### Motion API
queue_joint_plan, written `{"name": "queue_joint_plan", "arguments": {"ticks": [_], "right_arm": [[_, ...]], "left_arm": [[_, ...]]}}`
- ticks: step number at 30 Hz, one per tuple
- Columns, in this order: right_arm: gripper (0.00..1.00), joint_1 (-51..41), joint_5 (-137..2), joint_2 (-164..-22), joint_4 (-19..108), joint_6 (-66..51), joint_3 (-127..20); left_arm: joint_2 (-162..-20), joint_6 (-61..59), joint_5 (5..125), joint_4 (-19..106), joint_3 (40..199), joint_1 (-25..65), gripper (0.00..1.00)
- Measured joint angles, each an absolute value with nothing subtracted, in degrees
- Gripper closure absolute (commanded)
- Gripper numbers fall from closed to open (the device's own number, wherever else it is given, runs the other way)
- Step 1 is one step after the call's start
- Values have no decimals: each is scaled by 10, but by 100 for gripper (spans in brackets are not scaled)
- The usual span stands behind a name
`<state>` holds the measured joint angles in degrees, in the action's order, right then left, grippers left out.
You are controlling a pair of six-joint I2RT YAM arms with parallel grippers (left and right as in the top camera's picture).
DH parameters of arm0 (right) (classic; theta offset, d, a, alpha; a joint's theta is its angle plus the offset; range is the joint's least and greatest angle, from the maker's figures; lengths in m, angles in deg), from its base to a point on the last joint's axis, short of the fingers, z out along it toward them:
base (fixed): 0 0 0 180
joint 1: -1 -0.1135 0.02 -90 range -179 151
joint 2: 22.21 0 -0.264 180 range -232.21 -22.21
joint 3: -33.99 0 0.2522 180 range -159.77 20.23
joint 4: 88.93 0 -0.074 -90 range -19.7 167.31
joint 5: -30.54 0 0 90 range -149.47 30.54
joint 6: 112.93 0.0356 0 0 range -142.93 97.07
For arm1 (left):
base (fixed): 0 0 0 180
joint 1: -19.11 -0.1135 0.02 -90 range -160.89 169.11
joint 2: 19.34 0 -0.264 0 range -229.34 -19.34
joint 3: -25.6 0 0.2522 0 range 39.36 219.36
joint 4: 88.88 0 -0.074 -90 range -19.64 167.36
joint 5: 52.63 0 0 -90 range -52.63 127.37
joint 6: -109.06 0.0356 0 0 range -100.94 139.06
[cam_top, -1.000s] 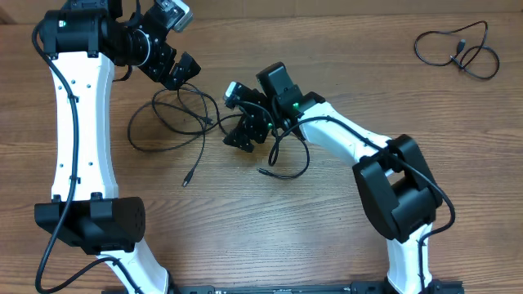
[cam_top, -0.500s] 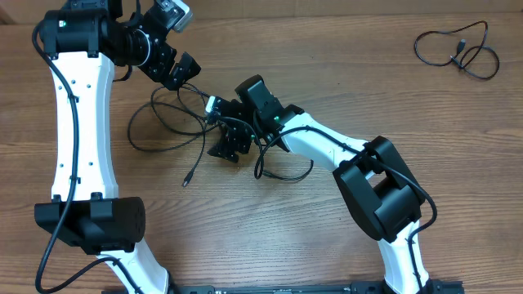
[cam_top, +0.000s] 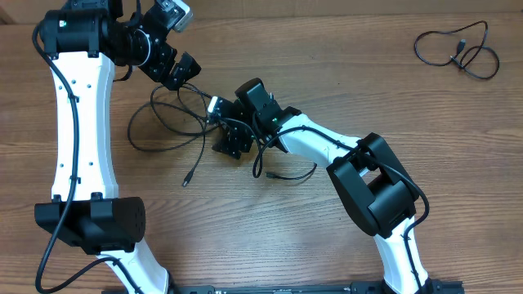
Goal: Untangle cables
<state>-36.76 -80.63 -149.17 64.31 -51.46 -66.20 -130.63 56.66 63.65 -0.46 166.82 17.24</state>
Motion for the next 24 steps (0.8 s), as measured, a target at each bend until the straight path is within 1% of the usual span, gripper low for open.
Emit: {"name": "queue_joint_plan", "arguments": {"ticks": [1,3,4,6,7,16,24], "right_arm": [[38,-367,-801,-1492,644,-514,-662],[70,-366,-795,-1492,645,-518,-662],[80,-365,-793,-1492,645,-515,-662],[92,-365,-789,-1492,644,-515,-662],[96,-365,-788,-1492,644,-513,-662],[96,-365,-786,-1492,629,-515,-662],[96,-362,-785,-1481,589,-446,-662]], "left_arm": [[-1306,567,637,-4,1668,172,0],[-1306,567,637,-4,1668,172,0],[-1306,567,637,-4,1668,172,0],[-1306,567,637,-5,1668,172,0],[-1306,567,637,-4,1668,172,0],[-1306,567,637,-5,1668,172,0],[-1306,566,637,-5,1668,172,0]]}}
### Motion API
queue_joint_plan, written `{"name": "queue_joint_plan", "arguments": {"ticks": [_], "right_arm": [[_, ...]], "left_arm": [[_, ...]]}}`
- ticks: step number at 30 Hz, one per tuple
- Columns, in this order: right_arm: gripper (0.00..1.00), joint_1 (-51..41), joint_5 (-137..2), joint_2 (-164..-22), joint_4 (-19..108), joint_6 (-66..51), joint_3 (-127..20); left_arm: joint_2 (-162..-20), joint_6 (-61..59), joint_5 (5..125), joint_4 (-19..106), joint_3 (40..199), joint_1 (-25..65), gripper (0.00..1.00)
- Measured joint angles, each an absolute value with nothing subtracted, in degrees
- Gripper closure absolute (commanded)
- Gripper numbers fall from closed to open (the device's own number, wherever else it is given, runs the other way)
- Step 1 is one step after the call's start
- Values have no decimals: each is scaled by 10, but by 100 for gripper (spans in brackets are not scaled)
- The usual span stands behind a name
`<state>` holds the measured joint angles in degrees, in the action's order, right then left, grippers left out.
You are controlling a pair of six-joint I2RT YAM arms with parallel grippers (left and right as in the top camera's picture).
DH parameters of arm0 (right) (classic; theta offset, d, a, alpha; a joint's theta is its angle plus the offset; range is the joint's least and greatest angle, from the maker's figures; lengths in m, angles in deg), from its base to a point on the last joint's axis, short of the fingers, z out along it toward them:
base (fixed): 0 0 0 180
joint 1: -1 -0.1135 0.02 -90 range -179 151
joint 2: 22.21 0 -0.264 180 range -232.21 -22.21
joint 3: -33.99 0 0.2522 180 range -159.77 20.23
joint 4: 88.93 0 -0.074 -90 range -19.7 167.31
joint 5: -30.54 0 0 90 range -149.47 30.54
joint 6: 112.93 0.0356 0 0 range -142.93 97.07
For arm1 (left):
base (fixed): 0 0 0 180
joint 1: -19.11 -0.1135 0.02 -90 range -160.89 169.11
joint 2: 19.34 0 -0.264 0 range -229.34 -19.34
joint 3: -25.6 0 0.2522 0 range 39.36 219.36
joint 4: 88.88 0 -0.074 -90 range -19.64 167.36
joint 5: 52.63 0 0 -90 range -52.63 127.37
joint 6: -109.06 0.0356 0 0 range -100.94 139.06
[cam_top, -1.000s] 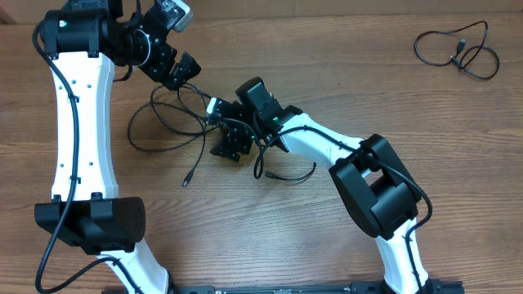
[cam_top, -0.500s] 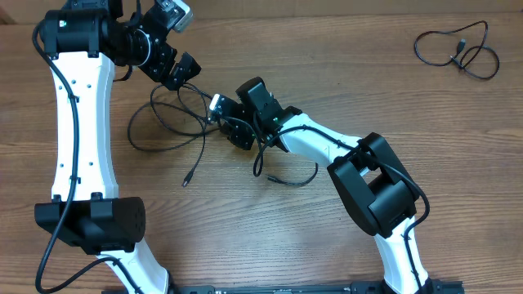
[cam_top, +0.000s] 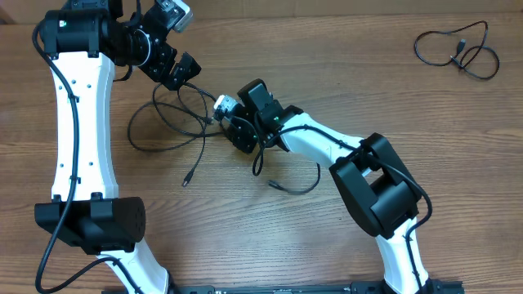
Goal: Untangle cables
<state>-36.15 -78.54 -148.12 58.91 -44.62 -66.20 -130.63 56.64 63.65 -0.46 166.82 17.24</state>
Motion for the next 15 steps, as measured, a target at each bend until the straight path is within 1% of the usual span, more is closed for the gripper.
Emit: {"name": "queue_joint_plan", "arguments": {"ticks": [2,8,15], "right_arm": [[96,-354,-786,-1454,562,-421,-662],[96,-316,-786,-1273,461,-375,-660],[96,-294,-779,-1165,386,-366,-660]], "left_arm": [[-1306,567,637,-4,1668,172,1],[-1306,567,637,-5,1668,172,0],[-1306,567,637,-4,1668,172,0]]}}
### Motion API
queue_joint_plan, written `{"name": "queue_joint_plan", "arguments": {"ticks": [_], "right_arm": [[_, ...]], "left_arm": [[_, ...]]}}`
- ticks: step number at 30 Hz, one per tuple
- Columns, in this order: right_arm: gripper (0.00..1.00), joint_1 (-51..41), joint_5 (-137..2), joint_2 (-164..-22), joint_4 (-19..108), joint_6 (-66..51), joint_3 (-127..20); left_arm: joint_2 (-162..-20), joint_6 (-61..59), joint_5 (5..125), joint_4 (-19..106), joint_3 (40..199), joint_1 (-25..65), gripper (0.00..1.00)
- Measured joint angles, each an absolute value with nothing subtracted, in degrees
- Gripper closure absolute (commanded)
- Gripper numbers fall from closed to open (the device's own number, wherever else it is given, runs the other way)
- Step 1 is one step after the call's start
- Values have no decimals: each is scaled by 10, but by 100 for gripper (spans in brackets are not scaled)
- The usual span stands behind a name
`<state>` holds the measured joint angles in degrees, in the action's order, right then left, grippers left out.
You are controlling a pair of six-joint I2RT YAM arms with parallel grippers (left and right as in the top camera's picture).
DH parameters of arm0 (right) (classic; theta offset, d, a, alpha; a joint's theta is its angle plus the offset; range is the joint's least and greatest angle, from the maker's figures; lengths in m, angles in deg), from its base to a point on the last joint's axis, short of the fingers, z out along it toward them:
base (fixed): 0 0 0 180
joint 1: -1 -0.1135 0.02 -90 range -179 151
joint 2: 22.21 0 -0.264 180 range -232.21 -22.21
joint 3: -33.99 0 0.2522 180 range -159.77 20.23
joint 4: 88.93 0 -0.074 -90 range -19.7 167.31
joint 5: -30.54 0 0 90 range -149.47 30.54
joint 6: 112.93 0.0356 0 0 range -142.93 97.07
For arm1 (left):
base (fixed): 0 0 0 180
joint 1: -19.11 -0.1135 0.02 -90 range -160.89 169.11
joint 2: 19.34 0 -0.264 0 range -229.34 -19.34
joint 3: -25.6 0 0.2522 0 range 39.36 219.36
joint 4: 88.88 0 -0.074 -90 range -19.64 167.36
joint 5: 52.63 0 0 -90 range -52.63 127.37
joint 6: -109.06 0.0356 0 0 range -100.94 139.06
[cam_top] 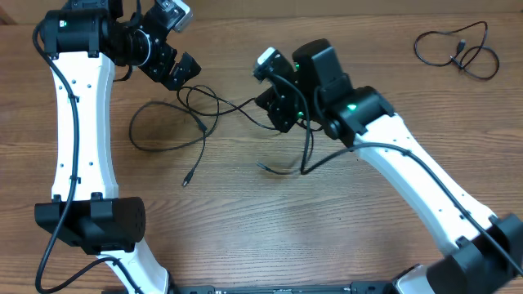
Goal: Untangle cables
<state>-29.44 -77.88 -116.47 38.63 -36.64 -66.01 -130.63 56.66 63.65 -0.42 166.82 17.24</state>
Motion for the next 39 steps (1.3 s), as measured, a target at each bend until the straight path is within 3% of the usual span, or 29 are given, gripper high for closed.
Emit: {"name": "queue_joint_plan", "arguments": {"ticks": [15,24,28,39], "right_arm": [[96,-245,-530,-1028,338,-362,-660],[93,-219,-264,-973,362,-342,-660],[93,-153,-185,-973,370,-341,-660],[88,118,-168,-973,424,-340,-660]], "left_arm": [[-1306,567,637,-4,1668,172,0],[-1306,567,637,-5,1668,172,0],[-1306,567,637,-5,1668,172,1],[-1306,567,637,-4,1668,172,0]]}}
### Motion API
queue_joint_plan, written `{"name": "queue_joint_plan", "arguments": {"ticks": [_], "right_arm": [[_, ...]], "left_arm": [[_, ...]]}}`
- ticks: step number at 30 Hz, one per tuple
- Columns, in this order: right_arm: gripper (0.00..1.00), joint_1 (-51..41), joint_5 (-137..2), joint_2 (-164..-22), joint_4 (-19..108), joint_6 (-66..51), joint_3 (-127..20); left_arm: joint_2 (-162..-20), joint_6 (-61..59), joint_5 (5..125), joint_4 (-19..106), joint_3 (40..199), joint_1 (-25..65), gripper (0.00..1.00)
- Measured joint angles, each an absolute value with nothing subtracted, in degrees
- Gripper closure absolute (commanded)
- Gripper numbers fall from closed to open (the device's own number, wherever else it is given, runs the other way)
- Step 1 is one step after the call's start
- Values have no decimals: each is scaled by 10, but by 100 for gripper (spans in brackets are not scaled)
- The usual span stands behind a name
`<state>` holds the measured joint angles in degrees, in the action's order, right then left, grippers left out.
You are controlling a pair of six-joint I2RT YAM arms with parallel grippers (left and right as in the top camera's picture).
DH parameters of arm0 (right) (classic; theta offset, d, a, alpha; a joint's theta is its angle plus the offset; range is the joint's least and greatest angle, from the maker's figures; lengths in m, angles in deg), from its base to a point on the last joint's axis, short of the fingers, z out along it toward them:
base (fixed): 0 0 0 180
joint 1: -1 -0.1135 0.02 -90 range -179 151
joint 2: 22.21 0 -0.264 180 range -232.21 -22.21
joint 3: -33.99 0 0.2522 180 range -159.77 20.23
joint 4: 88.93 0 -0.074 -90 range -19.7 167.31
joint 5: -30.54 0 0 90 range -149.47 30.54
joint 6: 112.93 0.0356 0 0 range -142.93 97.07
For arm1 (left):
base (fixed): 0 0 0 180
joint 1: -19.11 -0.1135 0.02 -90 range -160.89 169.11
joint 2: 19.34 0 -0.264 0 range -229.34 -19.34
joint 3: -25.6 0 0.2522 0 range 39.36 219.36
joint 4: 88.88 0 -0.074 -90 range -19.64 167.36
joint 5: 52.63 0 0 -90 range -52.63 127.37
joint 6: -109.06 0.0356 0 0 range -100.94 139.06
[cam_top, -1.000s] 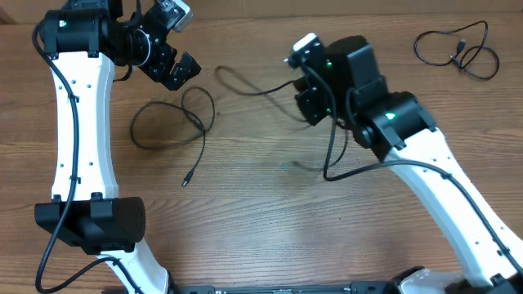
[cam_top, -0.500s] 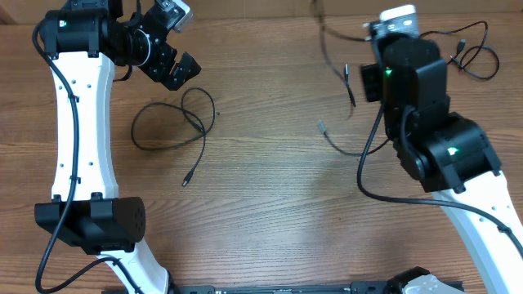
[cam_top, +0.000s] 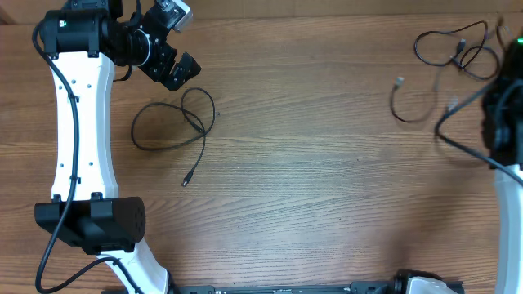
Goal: Untangle cables
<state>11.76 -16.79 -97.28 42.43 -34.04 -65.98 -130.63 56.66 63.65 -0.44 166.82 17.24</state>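
Observation:
One thin black cable (cam_top: 163, 131) lies in a loose loop on the wooden table at the left, its free plug at the lower right of the loop. My left gripper (cam_top: 183, 72) sits at the loop's top end, shut on that cable. A second black cable (cam_top: 417, 118) with light plugs hangs at the far right, running into my right gripper (cam_top: 494, 122). That gripper is mostly cut off by the frame edge and seems shut on this cable. The two cables are well apart.
A third black cable (cam_top: 458, 51) lies coiled at the back right corner, close to the hanging one. The left arm's white links (cam_top: 78, 122) run down the left side. The table (cam_top: 310, 188) is bare wood.
My right arm has moved from the middle of the table to the far right edge, and the second cable has gone with it. That cable no longer crosses the left loop. The left gripper has stayed put.
At first both cables lay tangled at centre left, my right gripper low on the knot and my left holding the loop's top. The right gripper then stood higher and further right with its cable stretched. Now the cables are separate, one at each side.

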Motion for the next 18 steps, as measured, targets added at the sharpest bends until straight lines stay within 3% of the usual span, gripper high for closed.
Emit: {"name": "queue_joint_plan", "arguments": {"ticks": [6,8,13,14,16,18], "right_arm": [[89,230,-277,-983,422,-334,-660],[94,247,-305,-991,421,-326,-660],[93,266,-367,-1016,401,-310,-660],[83,266,-376,-1022,398,-308,-660],[36,266,-388,-1028,390,-303,-660],[1,267,-396,-1028,385,-302,-660]], "left_arm": [[-1306,567,637,-5,1668,172,0],[-1306,567,637,-5,1668,172,0],[-1306,567,637,-5,1668,172,0],[-1306,567,637,-5,1668,172,0],[-1306,567,637,-5,1668,172,0],[-1306,567,637,-4,1668,172,0]]}}
